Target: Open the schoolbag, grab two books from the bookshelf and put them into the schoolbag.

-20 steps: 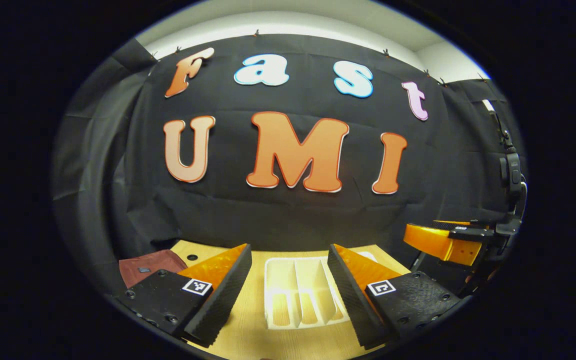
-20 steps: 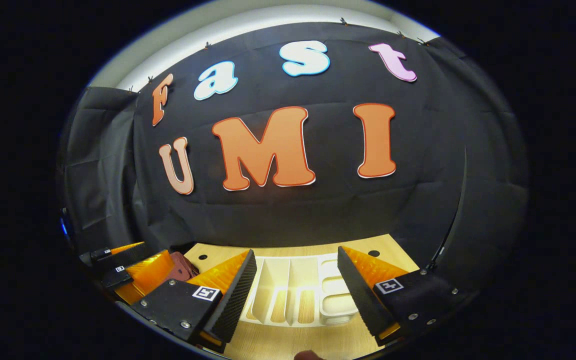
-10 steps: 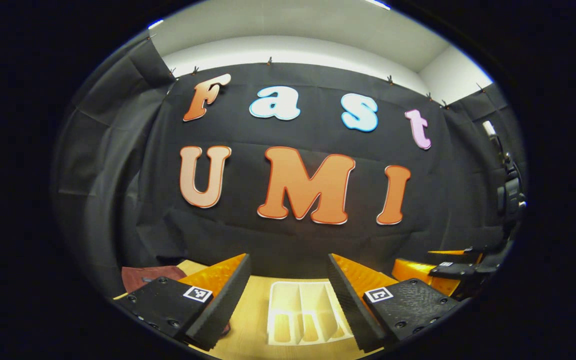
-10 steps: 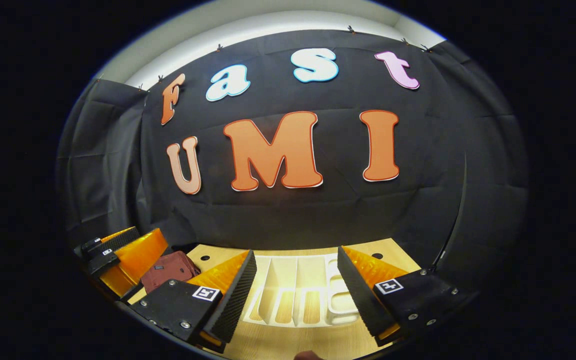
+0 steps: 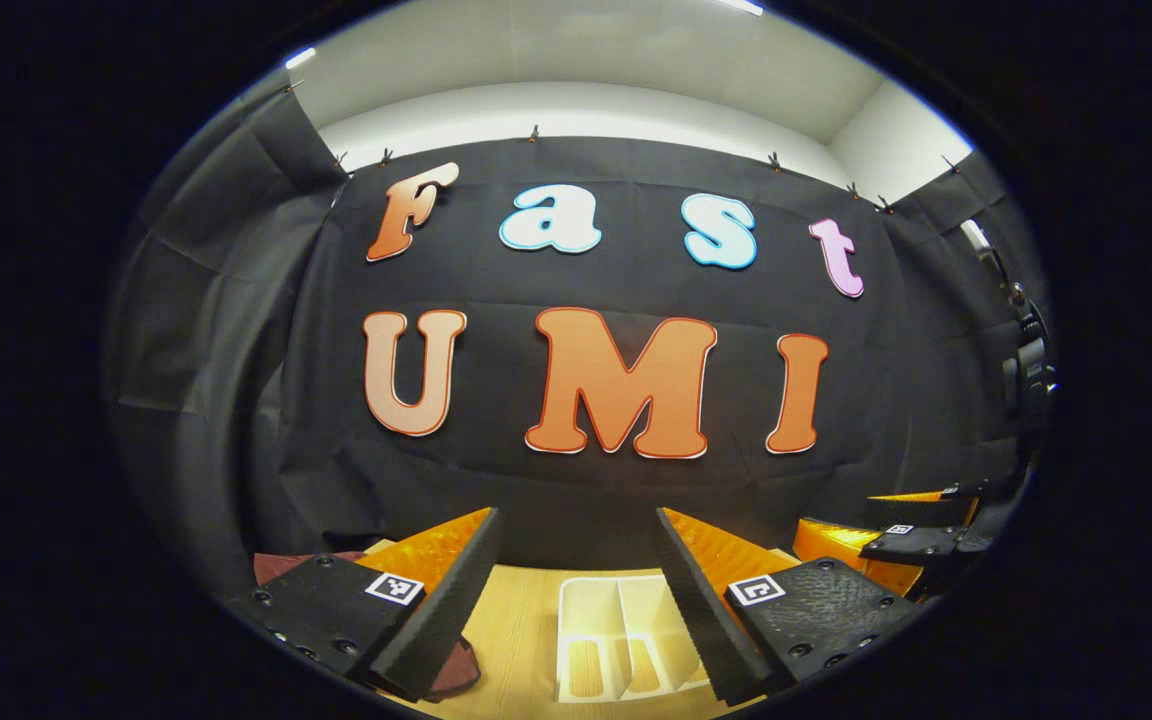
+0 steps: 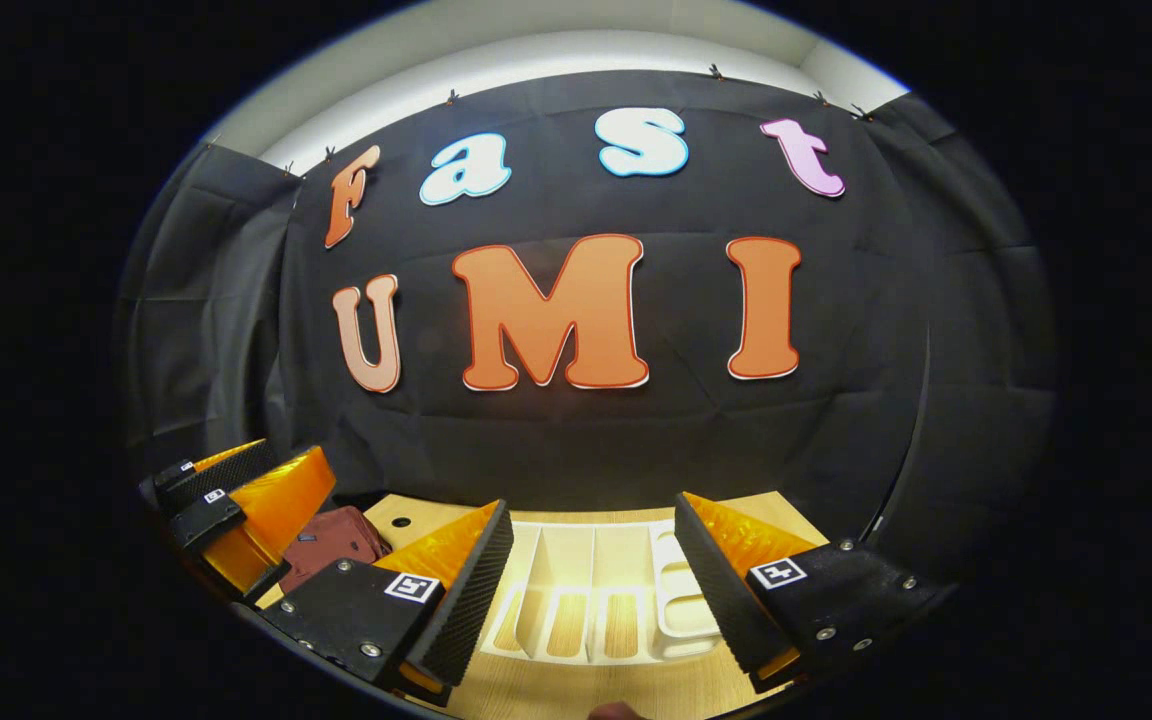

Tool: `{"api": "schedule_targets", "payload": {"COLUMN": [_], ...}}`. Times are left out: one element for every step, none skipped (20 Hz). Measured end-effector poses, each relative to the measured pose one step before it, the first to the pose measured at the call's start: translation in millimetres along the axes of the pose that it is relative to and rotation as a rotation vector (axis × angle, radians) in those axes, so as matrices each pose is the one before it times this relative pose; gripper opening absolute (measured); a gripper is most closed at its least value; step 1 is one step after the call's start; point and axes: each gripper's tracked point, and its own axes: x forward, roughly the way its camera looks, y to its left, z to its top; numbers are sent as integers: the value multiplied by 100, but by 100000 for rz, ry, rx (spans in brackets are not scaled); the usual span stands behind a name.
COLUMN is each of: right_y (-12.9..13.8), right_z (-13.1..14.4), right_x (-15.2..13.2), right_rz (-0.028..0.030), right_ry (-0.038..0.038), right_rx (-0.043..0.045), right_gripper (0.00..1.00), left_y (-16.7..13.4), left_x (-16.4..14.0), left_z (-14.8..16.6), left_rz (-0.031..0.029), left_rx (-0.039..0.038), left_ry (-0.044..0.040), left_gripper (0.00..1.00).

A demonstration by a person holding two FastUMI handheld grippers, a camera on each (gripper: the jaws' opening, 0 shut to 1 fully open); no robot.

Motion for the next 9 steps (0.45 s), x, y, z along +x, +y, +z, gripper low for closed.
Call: {"api": "schedule_targets", "payload": {"right_y": [134,35,-81,-102,-146,-129,-140,-112,179], "right_z": [69,111,155,80,-22,79,-115,-125,-725], "right_x": [8,-36,25,24,7,-91,68,-48,710], "right_rz": [716,207,-126,-387,-201,-480,-212,-225,-289], "right_ry": [80,-203,-632,-502,-450,-461,-34,224,454], "right_rx": [746,300,-20,-187,-27,-24,25,9,43], "right_gripper": [97,97,97,97,97,97,97,97,97], "left_y": [-105,-174,294,425,225,-104,-198,-405,-181], "left_x": [-148,40,-61,63,-20,-14,-165,-133,50], "left_z": [78,336,382,-242,-18,4,90,-52,-135], "left_rz": [-561,-449,1103,907,806,525,-168,-458,-475], "left_rx": [-330,-1317,-167,976,1308,709,247,321,814], "left_ry": [-456,-1586,-992,-163,29,-110,168,308,554], "left_gripper": [94,94,95,94,94,94,95,94,94]}}
